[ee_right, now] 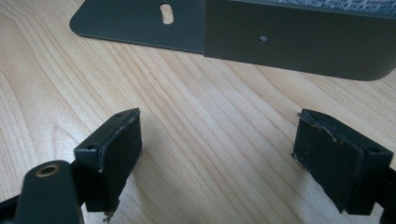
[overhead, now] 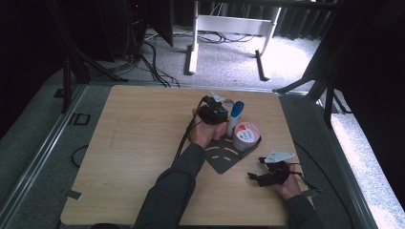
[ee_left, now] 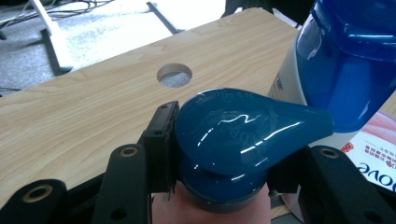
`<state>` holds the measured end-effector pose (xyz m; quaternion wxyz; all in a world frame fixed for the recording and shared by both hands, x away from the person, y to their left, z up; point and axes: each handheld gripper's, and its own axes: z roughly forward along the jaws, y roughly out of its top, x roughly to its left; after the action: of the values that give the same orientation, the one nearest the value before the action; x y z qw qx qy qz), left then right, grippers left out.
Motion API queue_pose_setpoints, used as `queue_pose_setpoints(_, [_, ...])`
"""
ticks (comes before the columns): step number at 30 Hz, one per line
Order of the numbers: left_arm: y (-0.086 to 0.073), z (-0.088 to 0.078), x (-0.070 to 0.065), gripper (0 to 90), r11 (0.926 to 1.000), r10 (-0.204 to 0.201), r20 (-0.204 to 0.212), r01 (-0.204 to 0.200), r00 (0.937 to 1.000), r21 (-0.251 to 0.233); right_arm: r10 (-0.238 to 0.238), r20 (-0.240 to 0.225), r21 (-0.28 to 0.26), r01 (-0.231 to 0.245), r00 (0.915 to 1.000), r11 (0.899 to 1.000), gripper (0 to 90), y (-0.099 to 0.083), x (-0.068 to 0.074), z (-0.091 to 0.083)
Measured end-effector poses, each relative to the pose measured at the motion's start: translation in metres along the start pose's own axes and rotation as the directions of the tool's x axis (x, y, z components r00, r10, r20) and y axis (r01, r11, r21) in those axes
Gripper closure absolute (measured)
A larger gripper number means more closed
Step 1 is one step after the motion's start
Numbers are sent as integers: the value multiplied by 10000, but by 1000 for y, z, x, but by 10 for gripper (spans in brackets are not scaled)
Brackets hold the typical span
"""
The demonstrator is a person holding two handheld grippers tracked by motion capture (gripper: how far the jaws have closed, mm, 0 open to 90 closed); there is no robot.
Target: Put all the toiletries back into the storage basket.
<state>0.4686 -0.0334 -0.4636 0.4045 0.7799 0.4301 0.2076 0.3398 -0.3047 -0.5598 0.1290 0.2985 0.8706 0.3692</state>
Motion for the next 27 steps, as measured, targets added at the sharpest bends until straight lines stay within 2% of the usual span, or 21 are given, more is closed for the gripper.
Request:
queue_pose_setpoints(18, [-5,-1,-3,527,9999,112,-141,-114,9998,-98,-5,-11,-5,5,10000,10000,152,0,0,0])
queue_pose_setpoints(27, [-6,-2,-3,520,9998,183,-49,-183,9998,-6,-11,-14,-1,11,10000,10000,152,0,0,0])
